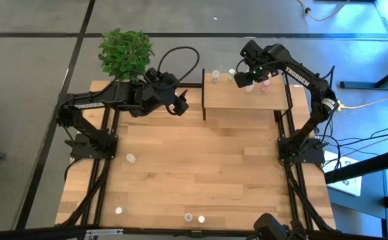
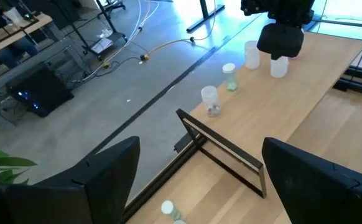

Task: Pick and place medicine bottles onto shelf by color
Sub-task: Put the bottom white pill bottle aligned with the other white pill bottle on the shelf, then put the top green pill bottle aligned with the other green pill bottle on the shelf

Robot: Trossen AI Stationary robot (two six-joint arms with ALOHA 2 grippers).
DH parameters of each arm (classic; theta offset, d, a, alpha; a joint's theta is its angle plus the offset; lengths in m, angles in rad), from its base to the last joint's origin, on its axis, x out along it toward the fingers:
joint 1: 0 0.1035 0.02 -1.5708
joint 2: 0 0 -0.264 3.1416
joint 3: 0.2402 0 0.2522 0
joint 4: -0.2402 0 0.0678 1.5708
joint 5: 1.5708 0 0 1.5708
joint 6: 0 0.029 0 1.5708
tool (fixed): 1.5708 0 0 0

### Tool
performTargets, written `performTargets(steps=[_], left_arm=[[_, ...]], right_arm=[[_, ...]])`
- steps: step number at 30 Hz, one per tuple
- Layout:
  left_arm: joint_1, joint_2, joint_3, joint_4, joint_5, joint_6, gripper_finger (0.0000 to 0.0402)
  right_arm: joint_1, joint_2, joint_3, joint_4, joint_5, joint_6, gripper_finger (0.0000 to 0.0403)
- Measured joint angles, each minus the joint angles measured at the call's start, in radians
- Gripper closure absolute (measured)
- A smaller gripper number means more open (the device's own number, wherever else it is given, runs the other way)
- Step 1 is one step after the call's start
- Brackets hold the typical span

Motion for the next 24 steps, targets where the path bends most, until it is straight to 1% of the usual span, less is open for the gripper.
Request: performTargets(steps=[12,14,20,24], left_arm=[[0.0,0.0,0.0,0.0,0.0,0.0,0.0067],[0.0,0.0,0.0,0.0,0.0,0.0,0.0067],[0.0,0.0,0.0,0.0,0.0,0.0,0.0067],[0.0,0.0,0.0,0.0,0.0,0.0,0.0067]], right_arm=[[0.0,-0.005,0.011,-0.001,0.0,0.002,0.0231],[0.004,-0.013,0.032,-0.002,0.003,0.003,0.0231],[0.036,-0.017,0.127,-0.039,0.068,0.003,0.0231],[0.077,-0.017,0.201,-0.079,0.07,0.0,0.0231]])
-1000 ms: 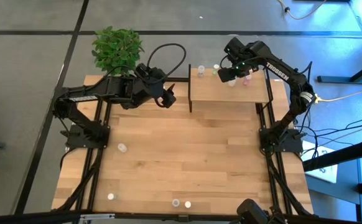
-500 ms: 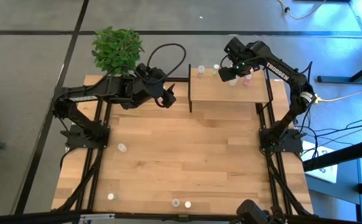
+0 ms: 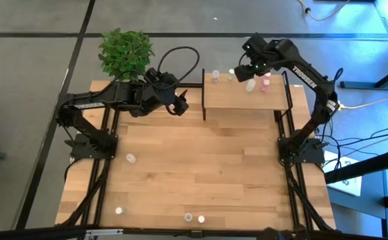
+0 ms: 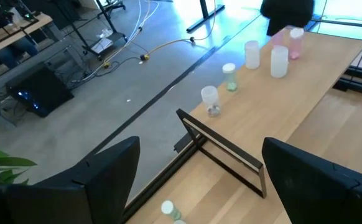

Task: Pick and place medicine bottles onto shelf by color
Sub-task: Put the top green pill bottle aligned with the other green pill bottle on the shelf

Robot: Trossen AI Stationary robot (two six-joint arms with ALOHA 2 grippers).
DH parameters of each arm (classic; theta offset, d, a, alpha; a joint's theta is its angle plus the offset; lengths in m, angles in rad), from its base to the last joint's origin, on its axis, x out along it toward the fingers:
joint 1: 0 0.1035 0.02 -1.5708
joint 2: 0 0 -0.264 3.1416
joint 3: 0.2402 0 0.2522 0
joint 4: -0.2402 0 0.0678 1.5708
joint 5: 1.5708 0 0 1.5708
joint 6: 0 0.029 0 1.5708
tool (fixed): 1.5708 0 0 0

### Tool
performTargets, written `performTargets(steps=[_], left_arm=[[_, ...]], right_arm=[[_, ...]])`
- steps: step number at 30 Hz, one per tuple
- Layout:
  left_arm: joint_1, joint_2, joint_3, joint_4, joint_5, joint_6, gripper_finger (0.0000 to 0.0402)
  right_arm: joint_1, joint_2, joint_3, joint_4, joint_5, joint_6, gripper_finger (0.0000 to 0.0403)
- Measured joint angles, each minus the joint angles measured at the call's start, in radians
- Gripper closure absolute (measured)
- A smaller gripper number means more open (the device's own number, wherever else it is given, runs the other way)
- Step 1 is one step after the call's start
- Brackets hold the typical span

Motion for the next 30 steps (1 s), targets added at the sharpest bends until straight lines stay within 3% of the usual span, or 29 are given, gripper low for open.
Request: performTargets(steps=[8,17,30], left_arm=[[0.0,0.0,0.0,0.0,0.0,0.0,0.0067],[0.0,0.0,0.0,0.0,0.0,0.0,0.0067],[0.0,0.0,0.0,0.0,0.0,0.0,0.0067]], right_arm=[[0.126,-0.041,0.097,-0.035,-0.003,-0.144,0.0231],[0.277,-0.143,0.098,-0.02,-0.027,-0.308,0.0231],[0.39,-0.148,0.097,-0.004,-0.029,-0.476,0.0231]])
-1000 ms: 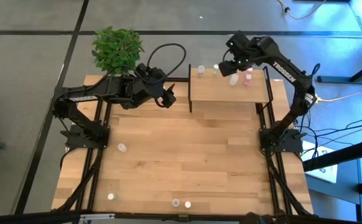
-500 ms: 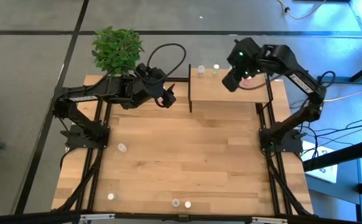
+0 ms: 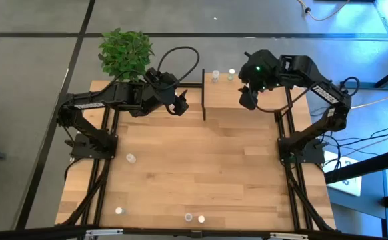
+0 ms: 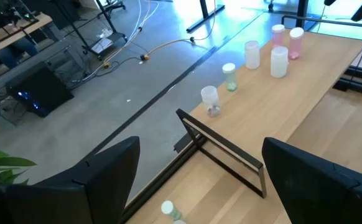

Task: Pick and place medicine bottles onto shelf by color
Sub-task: Put the top green pill bottle aligned with the other green pill bottle on the shelf

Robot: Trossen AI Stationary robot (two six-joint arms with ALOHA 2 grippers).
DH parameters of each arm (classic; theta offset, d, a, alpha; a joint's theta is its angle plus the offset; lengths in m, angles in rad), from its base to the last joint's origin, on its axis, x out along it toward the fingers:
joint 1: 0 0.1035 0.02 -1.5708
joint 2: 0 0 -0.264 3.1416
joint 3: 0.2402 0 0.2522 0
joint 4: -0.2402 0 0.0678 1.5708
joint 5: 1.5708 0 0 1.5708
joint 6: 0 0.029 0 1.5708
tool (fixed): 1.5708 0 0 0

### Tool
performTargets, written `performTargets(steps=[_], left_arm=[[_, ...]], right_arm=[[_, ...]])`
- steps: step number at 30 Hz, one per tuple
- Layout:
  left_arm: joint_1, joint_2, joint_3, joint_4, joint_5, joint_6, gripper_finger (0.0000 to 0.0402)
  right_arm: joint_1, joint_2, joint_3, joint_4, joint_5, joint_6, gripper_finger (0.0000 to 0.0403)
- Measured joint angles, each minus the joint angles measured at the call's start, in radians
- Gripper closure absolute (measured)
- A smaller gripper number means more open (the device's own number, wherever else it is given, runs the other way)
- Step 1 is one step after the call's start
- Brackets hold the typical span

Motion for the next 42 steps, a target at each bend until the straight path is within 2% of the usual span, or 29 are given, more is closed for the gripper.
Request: performTargets(steps=[14,20,26,33,37,42], left_arm=[[0.031,0.0,0.0,0.016,0.038,0.047,0.0067],[0.07,-0.002,-0.018,-0.036,0.296,0.065,0.0067],[0.099,-0.001,-0.137,-0.073,0.382,0.166,0.0067],[0.113,0.0,-0.305,0.076,0.38,0.232,0.0067],[0.165,0.001,-0.377,0.189,0.329,0.18,0.0067],[0.231,0.001,-0.408,0.271,0.326,0.147,0.0067]], right_arm=[[0.02,0.0,0.0,0.0,0.0,0.032,0.0231],[0.02,0.001,0.0,0.0,0.0,0.032,0.0231],[0.02,0.001,0.0,0.0,0.0,0.032,0.0231],[0.02,0.001,0.0,0.001,0.0,0.031,0.0231],[0.02,0.001,0.0,0.001,0.0,0.031,0.0231],[0.02,0.001,0.0,0.001,0.0,0.031,0.0231]])
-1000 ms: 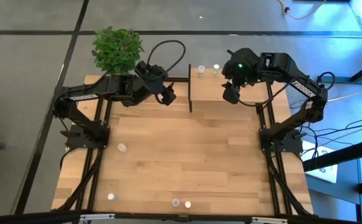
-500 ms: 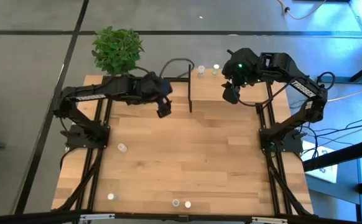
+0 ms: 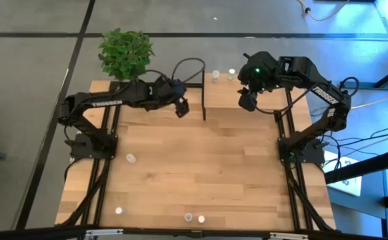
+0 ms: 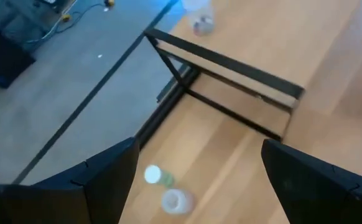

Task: Pick and place medicine bottles onto shelf by color
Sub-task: Put the top green pill bottle aligned with the other green pill bottle on the shelf

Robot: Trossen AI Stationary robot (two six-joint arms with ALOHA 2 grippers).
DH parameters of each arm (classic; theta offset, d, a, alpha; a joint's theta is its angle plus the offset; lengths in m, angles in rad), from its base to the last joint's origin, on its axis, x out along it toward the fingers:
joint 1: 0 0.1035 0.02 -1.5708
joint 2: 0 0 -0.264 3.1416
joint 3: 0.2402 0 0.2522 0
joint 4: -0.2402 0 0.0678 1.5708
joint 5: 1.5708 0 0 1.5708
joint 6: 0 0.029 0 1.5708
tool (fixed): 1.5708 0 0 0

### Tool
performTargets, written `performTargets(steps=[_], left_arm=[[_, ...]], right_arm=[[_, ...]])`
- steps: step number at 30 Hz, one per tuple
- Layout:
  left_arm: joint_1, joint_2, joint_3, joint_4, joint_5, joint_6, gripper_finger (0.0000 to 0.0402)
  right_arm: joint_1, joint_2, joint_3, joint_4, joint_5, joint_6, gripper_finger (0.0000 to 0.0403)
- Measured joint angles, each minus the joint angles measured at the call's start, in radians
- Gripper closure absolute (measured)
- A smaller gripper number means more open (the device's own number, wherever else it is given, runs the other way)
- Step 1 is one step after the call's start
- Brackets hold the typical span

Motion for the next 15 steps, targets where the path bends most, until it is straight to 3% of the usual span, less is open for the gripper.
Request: performTargets(steps=[4,9,15], left_arm=[[0.03,0.0,-0.002,0.066,0.014,-0.089,0.0067],[0.087,-0.001,-0.003,0.053,0.121,-0.223,0.0067],[0.099,-0.002,-0.087,0.035,0.186,-0.396,0.0067]], right_arm=[[0.0,0.0,0.0,0.0,0.0,-0.001,0.023],[0.0,0.0,0.0,0.003,0.002,-0.004,0.023],[0.0,0.0,0.0,0.013,0.002,-0.004,0.023]])
